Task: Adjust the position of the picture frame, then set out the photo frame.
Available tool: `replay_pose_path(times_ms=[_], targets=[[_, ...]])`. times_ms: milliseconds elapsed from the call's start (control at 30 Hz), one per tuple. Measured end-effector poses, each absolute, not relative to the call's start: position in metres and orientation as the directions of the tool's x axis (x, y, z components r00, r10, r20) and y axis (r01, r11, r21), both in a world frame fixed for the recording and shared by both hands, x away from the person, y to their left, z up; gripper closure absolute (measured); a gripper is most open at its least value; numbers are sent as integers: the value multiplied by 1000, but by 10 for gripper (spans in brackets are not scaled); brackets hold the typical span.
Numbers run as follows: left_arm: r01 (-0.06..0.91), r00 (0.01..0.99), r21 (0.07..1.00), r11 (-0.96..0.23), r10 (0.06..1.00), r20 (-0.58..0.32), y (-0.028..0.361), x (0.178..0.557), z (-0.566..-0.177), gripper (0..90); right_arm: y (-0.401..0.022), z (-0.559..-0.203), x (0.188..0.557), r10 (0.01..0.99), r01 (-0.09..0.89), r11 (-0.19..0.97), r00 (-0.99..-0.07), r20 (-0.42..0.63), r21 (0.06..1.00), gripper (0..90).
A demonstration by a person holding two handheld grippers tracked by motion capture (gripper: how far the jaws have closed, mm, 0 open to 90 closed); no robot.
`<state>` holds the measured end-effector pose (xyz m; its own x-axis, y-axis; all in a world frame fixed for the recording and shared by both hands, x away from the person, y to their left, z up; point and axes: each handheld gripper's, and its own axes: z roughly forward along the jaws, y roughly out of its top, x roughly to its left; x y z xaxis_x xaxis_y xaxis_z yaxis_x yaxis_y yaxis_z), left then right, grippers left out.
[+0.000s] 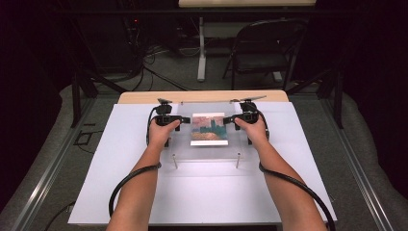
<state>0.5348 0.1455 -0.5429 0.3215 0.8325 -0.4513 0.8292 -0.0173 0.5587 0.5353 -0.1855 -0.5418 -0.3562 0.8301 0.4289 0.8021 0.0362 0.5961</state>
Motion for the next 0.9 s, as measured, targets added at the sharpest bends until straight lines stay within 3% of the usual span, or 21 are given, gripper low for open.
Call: replay_pose_path(times_ms=[900], targets=[[810, 326, 586, 0, 830, -452, 151, 531, -533, 333, -184, -530, 531, 836, 776, 74, -391, 385, 627, 272]])
